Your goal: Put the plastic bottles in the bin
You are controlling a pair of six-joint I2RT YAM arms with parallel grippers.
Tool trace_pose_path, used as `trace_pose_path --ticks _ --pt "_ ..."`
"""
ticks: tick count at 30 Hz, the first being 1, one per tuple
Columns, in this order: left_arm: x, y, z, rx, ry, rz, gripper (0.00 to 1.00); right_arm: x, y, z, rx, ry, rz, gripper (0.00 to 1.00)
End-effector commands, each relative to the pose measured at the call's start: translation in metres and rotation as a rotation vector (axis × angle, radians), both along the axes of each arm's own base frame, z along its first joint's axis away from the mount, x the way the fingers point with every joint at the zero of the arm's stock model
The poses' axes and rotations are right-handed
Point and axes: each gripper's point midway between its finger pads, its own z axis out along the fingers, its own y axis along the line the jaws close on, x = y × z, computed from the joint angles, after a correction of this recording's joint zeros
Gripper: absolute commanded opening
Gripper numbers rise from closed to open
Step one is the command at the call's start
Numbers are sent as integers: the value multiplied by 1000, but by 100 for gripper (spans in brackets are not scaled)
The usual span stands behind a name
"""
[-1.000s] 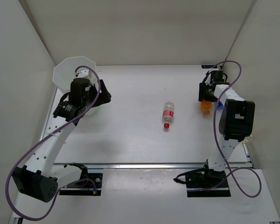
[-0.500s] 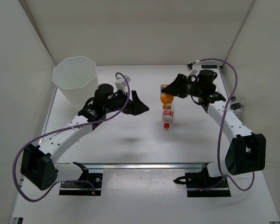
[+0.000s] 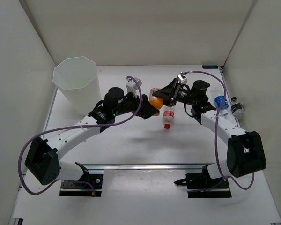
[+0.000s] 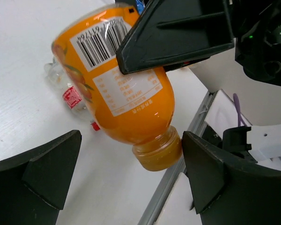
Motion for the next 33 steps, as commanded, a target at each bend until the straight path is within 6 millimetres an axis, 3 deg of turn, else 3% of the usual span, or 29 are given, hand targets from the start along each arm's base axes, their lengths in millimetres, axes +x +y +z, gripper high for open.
trace_pose_path --ticks 1,5,9,13,16,18,21,23,26,28,33 --pt "3 -3 -13 12 18 1 99 -8 2 39 86 -108 18 26" --pt "4 -10 -14 -34 58 0 97 -10 17 32 8 -119 20 28" --pt "5 -15 -27 -5 86 -4 76 -8 26 21 -46 -117 9 29" --pt "2 -12 -32 -1 101 -26 61 -9 29 18 -66 -148 -1 33" --pt "-1 -12 -36 28 90 -38 39 -9 29 16 -66 -161 10 37" --pt "-3 -9 -36 23 107 -34 16 -10 30 18 -62 -178 12 42" --pt "-4 -2 -27 -32 128 -40 0 -9 31 16 -79 -185 -1 45" --pt "-3 7 -17 -52 113 -20 0 -10 30 18 -70 -199 -10 47" --pt "-4 19 -10 -41 95 6 0 -12 26 23 -46 -209 -7 67" --pt "-7 24 -2 -55 79 7 0 -9 22 28 -34 -219 -26 70" --pt "-10 40 9 -78 79 39 0 -2 14 52 -16 -285 -54 90"
